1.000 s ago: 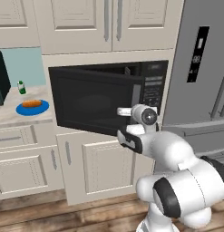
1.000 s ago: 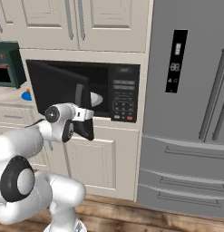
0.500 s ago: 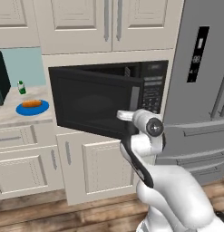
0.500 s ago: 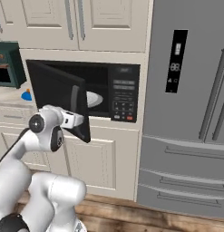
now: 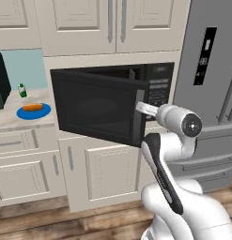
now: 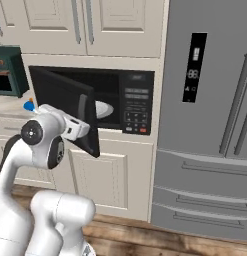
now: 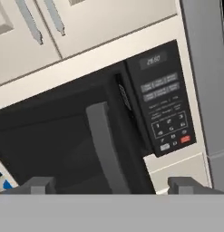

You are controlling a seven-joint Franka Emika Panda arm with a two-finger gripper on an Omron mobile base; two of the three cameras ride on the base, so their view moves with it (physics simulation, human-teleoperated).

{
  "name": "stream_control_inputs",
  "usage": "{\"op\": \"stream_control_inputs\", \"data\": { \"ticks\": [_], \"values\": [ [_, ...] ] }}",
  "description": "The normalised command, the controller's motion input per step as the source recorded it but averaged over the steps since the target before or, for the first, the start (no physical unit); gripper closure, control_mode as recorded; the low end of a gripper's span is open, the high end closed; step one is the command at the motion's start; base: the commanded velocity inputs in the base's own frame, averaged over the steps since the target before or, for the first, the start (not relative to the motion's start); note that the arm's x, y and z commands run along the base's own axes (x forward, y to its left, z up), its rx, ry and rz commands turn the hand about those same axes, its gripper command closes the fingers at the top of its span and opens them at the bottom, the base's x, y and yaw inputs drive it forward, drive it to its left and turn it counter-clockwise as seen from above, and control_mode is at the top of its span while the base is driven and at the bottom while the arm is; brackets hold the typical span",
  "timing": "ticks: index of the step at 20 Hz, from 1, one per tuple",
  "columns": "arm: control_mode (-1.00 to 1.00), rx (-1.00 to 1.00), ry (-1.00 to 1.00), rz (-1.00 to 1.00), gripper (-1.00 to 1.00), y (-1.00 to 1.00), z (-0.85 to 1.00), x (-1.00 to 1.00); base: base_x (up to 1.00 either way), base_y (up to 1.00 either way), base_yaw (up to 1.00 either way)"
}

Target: Pick the hotdog bun from the counter and place it in the microwave. Then turn on the microwave.

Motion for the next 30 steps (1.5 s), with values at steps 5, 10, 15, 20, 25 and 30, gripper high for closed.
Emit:
{"op": "stream_control_inputs", "data": {
  "ticks": [5,10,15,20,25,30],
  "values": [
    [-1.00,0.39,0.23,0.00,-1.00,-0.95,0.43,-0.07,0.00,0.00,0.00],
    [-1.00,0.48,0.27,0.00,-1.00,-0.89,0.17,0.11,0.00,0.00,0.00],
    [-1.00,0.51,0.22,0.02,-1.00,-0.41,-0.10,0.38,0.00,0.00,0.00],
    [-1.00,0.53,0.18,0.13,-1.00,-0.07,-0.34,0.65,0.00,0.00,0.00],
    [-1.00,0.43,0.17,0.22,-1.00,0.00,-0.37,0.90,0.00,0.00,0.00],
    [-1.00,0.21,0.07,0.25,-1.00,0.16,-0.31,0.72,0.00,0.00,0.00]
  ]
}}
